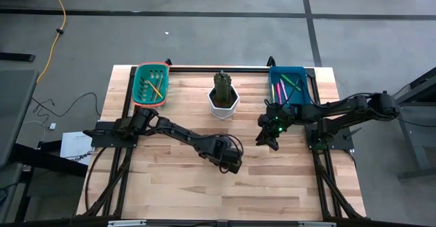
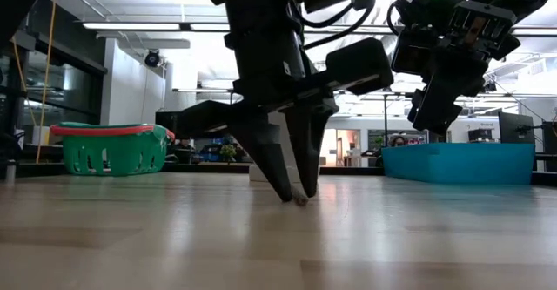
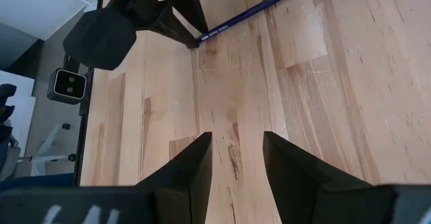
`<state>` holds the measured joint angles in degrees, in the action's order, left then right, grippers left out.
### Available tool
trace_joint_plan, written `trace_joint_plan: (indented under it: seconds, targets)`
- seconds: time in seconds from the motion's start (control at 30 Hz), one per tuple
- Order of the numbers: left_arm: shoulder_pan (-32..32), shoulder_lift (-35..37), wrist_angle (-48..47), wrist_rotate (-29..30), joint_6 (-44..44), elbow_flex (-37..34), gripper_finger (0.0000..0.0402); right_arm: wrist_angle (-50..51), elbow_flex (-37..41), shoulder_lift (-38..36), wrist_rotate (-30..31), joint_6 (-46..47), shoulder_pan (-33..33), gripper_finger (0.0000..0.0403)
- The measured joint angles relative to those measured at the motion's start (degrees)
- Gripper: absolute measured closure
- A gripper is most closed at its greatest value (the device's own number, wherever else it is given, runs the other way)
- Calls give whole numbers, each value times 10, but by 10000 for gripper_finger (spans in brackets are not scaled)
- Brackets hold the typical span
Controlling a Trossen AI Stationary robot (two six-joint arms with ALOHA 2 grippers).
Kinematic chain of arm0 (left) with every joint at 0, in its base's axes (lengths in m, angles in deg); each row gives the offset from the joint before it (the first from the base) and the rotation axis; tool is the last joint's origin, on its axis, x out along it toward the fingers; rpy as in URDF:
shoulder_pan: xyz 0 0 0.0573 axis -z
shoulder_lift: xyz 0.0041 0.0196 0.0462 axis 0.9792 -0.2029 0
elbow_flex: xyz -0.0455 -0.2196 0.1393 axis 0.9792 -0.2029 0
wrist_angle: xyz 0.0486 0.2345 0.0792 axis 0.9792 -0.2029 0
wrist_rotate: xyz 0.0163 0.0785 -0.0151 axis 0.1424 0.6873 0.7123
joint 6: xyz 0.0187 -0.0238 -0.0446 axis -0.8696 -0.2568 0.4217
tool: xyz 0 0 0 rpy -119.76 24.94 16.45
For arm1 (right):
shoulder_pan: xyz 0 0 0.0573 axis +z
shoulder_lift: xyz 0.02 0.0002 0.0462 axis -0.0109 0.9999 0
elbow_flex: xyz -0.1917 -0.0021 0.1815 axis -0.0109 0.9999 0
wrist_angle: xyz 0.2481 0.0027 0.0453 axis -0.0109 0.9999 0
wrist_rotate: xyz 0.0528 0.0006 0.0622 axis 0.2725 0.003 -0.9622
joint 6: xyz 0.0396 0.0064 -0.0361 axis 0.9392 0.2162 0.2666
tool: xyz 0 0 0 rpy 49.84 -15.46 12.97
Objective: Sort pens & pencils
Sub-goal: Put the dark blue pencil into the green bin
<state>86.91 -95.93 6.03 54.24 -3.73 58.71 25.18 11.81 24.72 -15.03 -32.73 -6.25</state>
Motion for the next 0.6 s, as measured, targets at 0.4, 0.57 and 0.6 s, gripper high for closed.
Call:
trace_joint_plan:
  seconds: [0.4,0.57,0.6]
  targets:
    - [0,-1,-23,-3,-10,0,312,0,0,0,0,-5,0,279]
    - [0,-1,-51,-3,-11,0,312,0,0,0,0,-6,0,279]
    - [0,0,-60,-3,-11,1,312,0,0,0,0,-6,0,279]
